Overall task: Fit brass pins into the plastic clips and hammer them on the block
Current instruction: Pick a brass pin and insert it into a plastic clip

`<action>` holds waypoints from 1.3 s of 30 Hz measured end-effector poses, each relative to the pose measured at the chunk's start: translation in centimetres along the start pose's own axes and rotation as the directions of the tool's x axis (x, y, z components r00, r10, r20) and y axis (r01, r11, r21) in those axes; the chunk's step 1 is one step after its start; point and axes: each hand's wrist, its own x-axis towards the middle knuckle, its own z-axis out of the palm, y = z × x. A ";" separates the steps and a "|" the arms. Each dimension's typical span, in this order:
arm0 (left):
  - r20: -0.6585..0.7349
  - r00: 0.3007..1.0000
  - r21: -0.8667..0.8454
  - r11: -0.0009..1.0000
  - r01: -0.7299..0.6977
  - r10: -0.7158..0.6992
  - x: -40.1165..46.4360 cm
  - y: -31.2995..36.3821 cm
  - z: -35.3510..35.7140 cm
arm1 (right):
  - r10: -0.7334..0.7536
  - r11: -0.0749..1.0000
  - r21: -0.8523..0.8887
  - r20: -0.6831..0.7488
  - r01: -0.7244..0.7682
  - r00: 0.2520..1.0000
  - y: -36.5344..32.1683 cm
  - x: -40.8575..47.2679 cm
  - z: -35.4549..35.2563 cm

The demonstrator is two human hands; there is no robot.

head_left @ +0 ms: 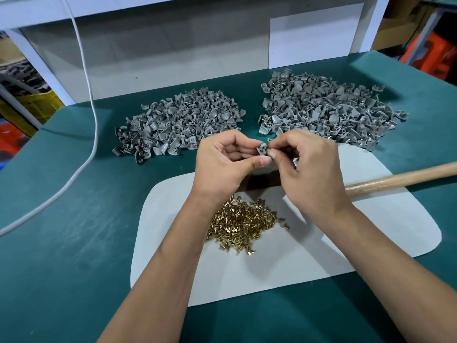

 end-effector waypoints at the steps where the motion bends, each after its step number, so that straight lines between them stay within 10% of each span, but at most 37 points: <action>1: 0.000 1.000 0.008 1.000 -0.001 0.001 0.0 0.0 0.1 | -0.002 1.000 -0.011 0.008 0.002 1.000 0.0 0.0 0.0; 39: 0.038 0.997 -0.051 0.996 -0.068 0.070 -0.1 0.2 0.4 | -0.176 0.984 0.016 0.013 0.176 0.984 1.2 0.5 -1.2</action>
